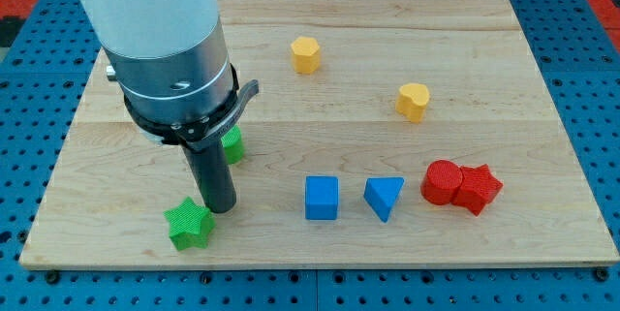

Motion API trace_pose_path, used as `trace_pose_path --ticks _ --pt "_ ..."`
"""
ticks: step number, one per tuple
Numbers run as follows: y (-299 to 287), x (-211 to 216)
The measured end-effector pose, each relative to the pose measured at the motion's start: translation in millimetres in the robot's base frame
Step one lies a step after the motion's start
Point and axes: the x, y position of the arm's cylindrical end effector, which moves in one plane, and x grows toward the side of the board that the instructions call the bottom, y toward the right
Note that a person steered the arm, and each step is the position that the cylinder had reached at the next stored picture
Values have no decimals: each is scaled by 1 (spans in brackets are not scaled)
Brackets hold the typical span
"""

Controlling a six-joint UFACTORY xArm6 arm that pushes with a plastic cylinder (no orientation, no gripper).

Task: Move the green star along with the green circle right a bit

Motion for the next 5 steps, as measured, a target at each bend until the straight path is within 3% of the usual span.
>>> trace_pose_path --ticks 2,3,5 --pt "49 1" --pt "50 35" --pt "-21 58"
